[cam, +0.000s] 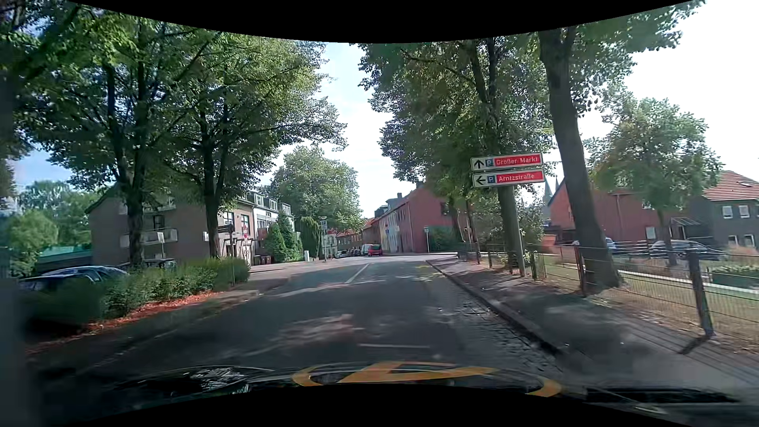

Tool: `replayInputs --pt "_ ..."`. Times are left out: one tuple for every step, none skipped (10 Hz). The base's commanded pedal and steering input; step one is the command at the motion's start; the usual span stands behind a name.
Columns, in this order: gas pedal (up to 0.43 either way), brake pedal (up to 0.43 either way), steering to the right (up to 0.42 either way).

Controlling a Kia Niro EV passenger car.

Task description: Follow the waypoints while adhering to traffic rules and regulations

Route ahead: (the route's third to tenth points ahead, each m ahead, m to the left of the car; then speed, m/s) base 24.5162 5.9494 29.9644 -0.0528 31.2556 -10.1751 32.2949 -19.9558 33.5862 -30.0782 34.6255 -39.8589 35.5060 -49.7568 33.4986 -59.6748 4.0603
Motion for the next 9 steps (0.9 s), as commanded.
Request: replayInputs --pt "0.008 0.000 -0.051" --pt "0.008 0.000 -0.047" --pt "0.008 0.000 -0.047" --pt "0.008 0.000 -0.048" --pt "0.008 0.000 -0.051" --pt "0.008 0.000 -0.053" --pt "0.008 0.000 -0.052" --pt "0.008 0.000 -0.051" --pt "0.008 0.000 -0.049"
